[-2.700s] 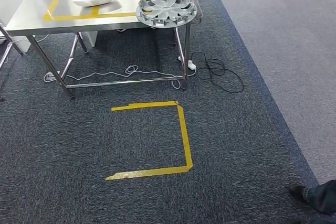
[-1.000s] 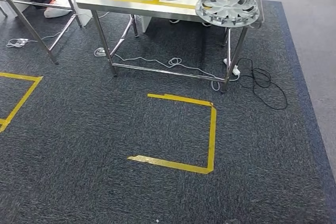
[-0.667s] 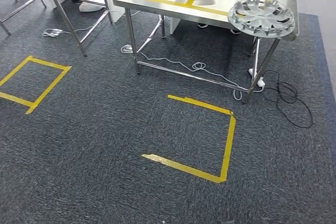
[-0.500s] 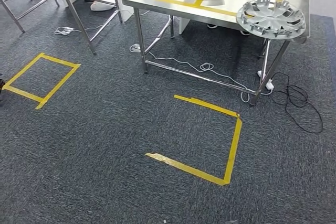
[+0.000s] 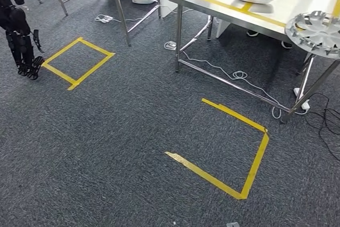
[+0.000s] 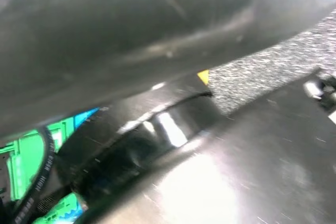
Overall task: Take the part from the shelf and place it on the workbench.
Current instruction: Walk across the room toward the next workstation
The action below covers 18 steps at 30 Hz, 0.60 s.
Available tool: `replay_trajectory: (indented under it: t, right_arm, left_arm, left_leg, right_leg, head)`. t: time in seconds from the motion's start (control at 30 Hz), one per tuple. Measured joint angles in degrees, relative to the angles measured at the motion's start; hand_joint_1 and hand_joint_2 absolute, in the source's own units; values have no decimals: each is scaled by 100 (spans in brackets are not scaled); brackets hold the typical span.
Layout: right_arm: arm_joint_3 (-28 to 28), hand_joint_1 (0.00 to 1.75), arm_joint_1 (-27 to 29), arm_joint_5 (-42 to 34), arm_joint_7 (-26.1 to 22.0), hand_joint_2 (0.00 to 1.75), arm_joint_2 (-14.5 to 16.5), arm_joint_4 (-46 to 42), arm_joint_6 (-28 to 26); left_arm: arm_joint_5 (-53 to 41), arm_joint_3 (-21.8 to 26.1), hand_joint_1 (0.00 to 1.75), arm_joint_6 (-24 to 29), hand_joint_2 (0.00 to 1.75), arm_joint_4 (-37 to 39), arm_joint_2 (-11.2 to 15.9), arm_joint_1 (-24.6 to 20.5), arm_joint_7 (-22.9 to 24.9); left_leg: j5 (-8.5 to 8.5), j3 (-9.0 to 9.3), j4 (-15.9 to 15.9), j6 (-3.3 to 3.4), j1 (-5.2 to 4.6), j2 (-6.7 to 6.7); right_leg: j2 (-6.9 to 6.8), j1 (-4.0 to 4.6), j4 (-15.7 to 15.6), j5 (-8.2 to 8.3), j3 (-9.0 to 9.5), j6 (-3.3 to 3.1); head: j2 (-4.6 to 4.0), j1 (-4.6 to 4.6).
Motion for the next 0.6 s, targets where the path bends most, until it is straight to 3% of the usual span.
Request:
replay_trajectory:
  t: [0.07,0.1,0.13,0.17,0.2,0.23,0.3,0.37,0.43,0.47,0.5,0.53,0.6]
  right_arm:
    - [0,0,-8,-1,9,0,0,0,9]
    - [0,0,2,-1,14,0,0,0,21]
    - [0,0,15,-3,17,0,0,1,34]
    - [0,0,28,-7,20,0,1,2,54]
    - [0,0,37,-10,23,0,1,3,77]
    - [0,0,41,-13,26,0,2,4,97]
    - [0,0,39,-4,32,0,2,4,134]
    - [0,0,38,10,39,0,2,4,174]
    - [0,0,37,21,48,0,3,4,237]
    - [-1,0,36,27,50,0,4,4,275]
    - [-1,0,31,34,46,0,7,4,316]
    - [-1,0,27,42,38,0,11,4,360]
    - [0,0,28,61,17,0,25,7,438]
  left_arm:
    - [-26,-3,0,15,0,0,-2,7,5]
    - [-41,-7,0,21,0,0,-6,0,8]
    - [-56,-10,0,28,0,0,-10,-10,10]
    - [-71,-14,0,35,0,0,-13,-16,10]
    - [-85,-16,0,44,0,0,-14,-15,10]
    - [-98,-17,0,55,0,0,-14,-10,10]
    - [-126,-19,0,71,0,0,-16,-4,10]
    - [-151,-21,0,77,0,0,-28,-13,10]
    - [-162,-23,0,85,0,0,-37,-21,10]
    - [-164,-23,0,95,0,0,-37,-18,10]
    - [-166,-24,0,107,0,0,-36,-11,10]
    - [-167,-24,0,122,0,0,-33,-4,10]
    - [-168,-24,0,146,0,0,-27,-9,10]
  left_leg:
    - [37,0,-29,76,15,-129]
    - [49,-2,-35,102,21,-196]
    - [54,-6,-35,119,16,-271]
    - [56,-7,-34,128,7,-355]
    - [56,-4,-33,132,-3,-439]
    - [55,2,-32,134,-14,-526]
    - [54,23,-31,135,-28,-704]
    - [51,16,-15,116,-36,-866]
    - [63,-36,0,58,-14,-1005]
    - [78,-66,-1,18,1,-1083]
    - [77,-87,14,-13,12,-1072]
    - [33,-123,79,-42,8,-962]
    - [-241,-327,517,-92,-6,-585]
  right_leg:
    - [322,-25,288,-218,-91,46]
    - [532,-31,627,-410,-254,54]
    - [652,-30,1046,-606,-457,49]
    - [704,-26,1446,-744,-667,43]
    - [722,-23,1697,-778,-824,31]
    - [730,-20,1732,-691,-890,14]
    - [838,-11,1132,-223,-712,-44]
    - [1177,-16,376,149,-436,-105]
    - [1352,-11,112,215,-323,-125]
    - [1286,-6,89,227,-302,-125]
    - [1205,-5,68,244,-280,-142]
    - [1121,-11,41,259,-264,-162]
    - [926,-22,-3,273,-229,-203]
  head:
    - [0,14]
    - [0,25]
    - [0,29]
    - [0,30]
    - [0,30]
    - [0,30]
    - [0,31]
    - [0,25]
    - [0,18]
    - [0,19]
    - [0,17]
    - [0,10]
    - [0,-16]
